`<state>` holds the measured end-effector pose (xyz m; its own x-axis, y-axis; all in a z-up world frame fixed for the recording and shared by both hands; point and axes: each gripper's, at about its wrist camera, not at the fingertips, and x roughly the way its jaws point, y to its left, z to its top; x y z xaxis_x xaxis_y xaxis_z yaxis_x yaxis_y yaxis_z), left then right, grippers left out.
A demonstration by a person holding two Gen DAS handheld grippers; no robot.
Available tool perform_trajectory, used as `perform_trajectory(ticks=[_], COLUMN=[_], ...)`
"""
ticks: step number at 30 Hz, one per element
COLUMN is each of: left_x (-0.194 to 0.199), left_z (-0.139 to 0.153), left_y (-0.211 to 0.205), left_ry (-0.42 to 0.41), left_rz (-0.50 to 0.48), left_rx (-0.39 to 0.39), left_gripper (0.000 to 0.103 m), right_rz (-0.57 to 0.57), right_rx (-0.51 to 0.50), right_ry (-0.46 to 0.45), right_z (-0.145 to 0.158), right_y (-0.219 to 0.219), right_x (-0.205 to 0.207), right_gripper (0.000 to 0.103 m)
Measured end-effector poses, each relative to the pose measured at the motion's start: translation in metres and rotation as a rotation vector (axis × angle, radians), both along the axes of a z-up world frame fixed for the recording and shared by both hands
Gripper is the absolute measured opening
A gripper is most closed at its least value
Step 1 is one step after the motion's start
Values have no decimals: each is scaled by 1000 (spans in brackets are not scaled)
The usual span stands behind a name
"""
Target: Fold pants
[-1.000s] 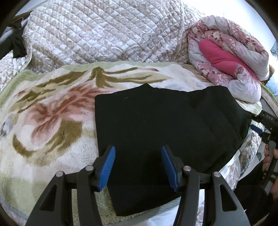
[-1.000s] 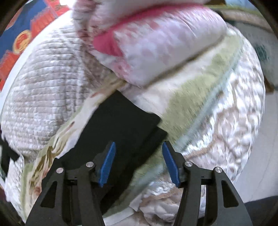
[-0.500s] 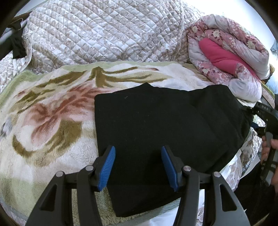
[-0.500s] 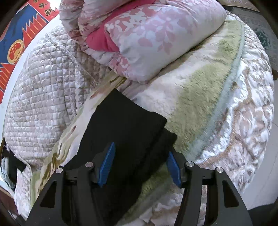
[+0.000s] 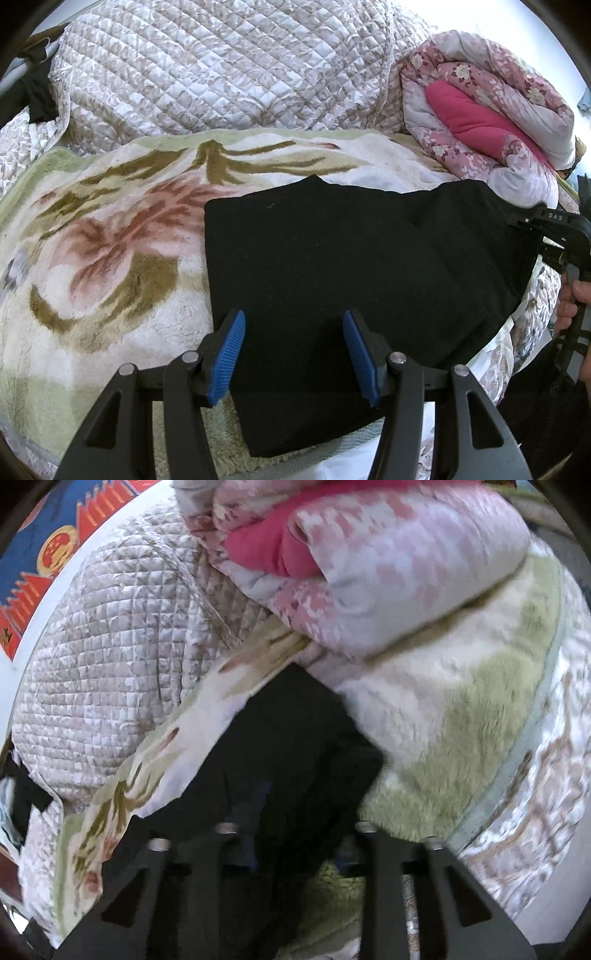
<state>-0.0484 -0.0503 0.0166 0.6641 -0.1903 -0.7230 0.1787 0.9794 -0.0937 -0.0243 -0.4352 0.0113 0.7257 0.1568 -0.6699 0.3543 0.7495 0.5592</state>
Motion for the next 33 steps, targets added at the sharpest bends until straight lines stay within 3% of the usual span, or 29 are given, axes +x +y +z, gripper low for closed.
perform_trajectory(ticks=[9,19,27,33], left_x=[-1,2,4,2], left_z=[8,10,14,17], left_y=[8,24,57,84], left_ry=[-4,19,36,38], left_rz=[33,83,183,264], left_rx=[-15,-4,-36,-68], left_gripper=[58,58,58,58], right_rz=[96,264,465,682], right_rx=[-23,-45,-59,-115], right_ry=[-81,-166,-200,-162], right_z=[32,77,98,76], right_y=[15,66,138,222], right_x=[6,15,18,18], right_gripper=[17,17,17,17])
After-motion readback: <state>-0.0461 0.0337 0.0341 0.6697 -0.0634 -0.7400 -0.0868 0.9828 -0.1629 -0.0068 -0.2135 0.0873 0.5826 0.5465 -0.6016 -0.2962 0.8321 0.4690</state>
